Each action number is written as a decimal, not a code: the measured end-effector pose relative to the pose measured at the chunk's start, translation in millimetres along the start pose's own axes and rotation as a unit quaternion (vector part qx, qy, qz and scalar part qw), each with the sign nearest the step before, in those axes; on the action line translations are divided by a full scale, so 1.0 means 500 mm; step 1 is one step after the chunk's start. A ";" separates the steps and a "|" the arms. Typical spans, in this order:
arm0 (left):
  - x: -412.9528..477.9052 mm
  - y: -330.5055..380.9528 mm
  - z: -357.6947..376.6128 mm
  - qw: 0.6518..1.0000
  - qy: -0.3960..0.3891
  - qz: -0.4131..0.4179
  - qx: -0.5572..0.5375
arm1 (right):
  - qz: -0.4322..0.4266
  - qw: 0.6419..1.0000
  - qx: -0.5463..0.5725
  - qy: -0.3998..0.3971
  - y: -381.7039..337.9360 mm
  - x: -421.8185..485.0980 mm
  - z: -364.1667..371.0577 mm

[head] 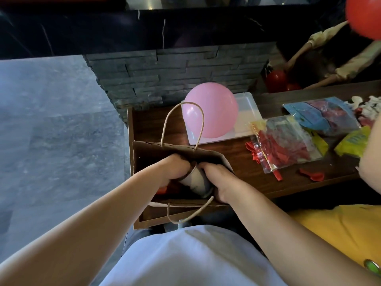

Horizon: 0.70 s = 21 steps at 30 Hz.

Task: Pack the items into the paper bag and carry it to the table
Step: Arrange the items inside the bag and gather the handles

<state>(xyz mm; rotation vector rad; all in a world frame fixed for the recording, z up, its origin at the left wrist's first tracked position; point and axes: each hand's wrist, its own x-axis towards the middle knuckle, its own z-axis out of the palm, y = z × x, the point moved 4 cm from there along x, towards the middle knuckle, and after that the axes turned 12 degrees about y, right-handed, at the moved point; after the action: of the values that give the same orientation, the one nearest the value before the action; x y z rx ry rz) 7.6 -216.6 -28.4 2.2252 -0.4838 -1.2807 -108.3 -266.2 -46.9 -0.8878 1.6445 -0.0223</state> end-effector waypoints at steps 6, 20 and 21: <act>-0.009 -0.016 -0.013 0.996 0.076 0.020 0.037 | -0.021 0.999 -0.043 -0.008 0.009 0.006 -0.003; -0.006 -0.026 0.008 0.999 -0.018 -0.037 0.011 | -0.125 0.975 -0.175 0.062 0.016 0.010 -0.017; -0.007 -0.025 0.010 0.999 -0.020 -0.028 0.022 | -0.135 0.970 -0.195 0.050 0.013 0.007 -0.015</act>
<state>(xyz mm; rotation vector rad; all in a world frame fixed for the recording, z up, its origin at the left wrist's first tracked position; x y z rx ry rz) 2.1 -206.3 -35.5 2.2673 -0.4723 -1.3565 -118.1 -266.8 -50.9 -1.4281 1.6379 0.0717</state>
